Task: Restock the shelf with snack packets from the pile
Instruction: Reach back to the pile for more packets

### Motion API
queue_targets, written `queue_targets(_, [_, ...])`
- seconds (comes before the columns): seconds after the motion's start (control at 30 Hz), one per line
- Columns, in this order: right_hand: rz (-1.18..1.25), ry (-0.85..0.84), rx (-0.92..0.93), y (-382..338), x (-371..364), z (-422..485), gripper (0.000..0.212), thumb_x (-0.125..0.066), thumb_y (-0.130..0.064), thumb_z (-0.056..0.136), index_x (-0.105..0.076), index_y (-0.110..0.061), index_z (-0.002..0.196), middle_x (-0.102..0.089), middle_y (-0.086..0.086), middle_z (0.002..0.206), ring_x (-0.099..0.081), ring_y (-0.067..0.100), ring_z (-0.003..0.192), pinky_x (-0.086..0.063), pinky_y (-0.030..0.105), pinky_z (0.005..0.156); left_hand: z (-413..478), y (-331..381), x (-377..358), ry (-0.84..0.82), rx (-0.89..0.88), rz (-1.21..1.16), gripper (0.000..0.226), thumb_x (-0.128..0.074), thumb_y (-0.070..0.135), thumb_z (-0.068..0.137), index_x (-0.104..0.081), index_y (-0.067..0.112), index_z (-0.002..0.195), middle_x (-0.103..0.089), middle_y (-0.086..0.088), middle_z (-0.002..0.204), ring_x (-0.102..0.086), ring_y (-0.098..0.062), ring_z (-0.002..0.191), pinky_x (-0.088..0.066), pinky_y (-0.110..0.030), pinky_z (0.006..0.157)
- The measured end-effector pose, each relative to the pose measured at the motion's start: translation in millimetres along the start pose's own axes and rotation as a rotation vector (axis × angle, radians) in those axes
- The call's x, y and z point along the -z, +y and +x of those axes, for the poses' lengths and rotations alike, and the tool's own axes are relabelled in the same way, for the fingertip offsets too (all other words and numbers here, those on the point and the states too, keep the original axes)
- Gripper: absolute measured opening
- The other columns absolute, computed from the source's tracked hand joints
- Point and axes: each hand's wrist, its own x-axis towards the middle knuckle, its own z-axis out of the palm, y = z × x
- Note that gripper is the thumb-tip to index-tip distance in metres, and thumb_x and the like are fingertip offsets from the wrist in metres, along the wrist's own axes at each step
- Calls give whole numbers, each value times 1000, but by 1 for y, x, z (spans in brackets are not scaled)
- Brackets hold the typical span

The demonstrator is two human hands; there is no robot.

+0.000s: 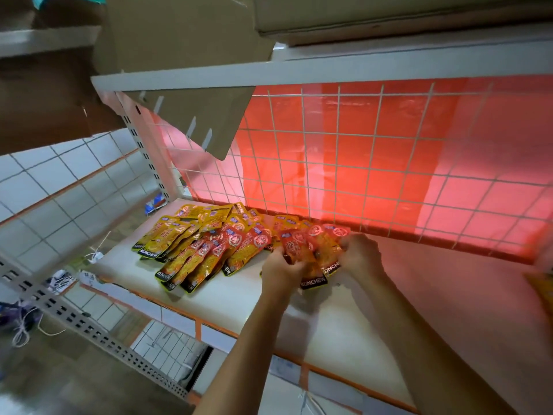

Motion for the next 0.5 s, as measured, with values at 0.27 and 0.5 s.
queue_targets(0.27, [149,-73,-164,66,36,-33,23,-53,-8,82,-67,-4,100,-67,20,99,-67,34,89,-57,39,76,-26,21,-48,-83,-21,-136,31,-71,38,84,-68,9,94,-72,-8,86,-69,-27,81,-58,-39,72])
queue_targets(0.5, [550,37,-241,131,84,-57,15,-55,-4,84,-65,-13,78,-68,13,78,-69,30,69,-60,44,66,-57,48,-108,-193,1,-241,12,-67,28,89,-71,19,95,-74,2,87,-70,-14,80,-58,-31,69])
